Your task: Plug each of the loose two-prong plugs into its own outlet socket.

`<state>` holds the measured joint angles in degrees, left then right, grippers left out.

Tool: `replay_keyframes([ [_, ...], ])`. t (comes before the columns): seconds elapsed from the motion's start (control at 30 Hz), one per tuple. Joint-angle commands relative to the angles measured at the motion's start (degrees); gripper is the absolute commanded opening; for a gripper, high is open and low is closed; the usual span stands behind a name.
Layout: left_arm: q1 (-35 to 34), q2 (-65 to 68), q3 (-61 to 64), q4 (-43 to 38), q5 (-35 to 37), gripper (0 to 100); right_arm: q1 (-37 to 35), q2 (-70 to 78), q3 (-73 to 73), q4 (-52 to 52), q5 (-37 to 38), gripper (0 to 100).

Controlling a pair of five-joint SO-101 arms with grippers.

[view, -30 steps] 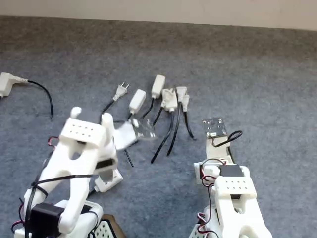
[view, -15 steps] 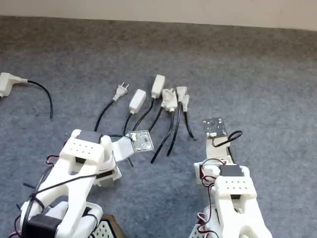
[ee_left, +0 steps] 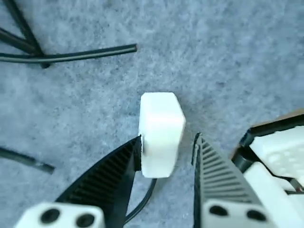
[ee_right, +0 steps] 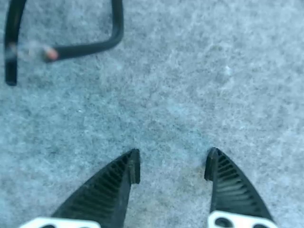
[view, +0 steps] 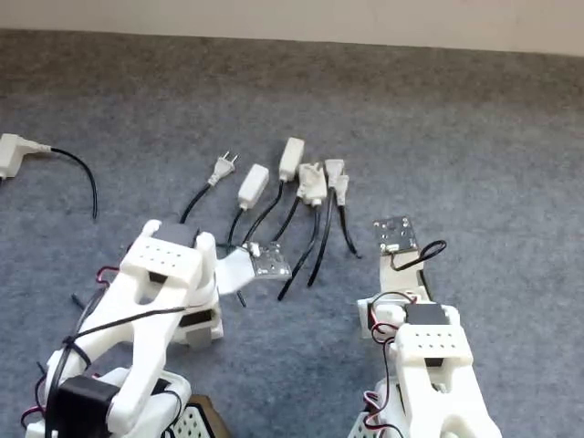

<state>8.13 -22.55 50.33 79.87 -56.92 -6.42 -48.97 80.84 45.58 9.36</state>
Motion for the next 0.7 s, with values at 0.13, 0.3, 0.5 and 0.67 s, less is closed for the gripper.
replay_keyframes([
  [0.13,0.6,-0.4,-10.2,2.5,0.5,19,-0.6,-1.1,-0.2,-0.7,-0.1,22.4],
  [0.3,0.5,-0.7,-6.4,2.6,0.2,19,-0.6,-1.1,-0.1,-0.7,-0.1,22.4],
  [0.5,0.2,-0.4,1.4,-2.2,0.1,19,-0.6,-1.1,-0.1,-0.7,-0.1,22.4],
  [0.67,0.5,-0.4,7.6,-11.1,0.4,19,-0.6,-1.1,-0.1,-0.7,-0.1,22.4],
])
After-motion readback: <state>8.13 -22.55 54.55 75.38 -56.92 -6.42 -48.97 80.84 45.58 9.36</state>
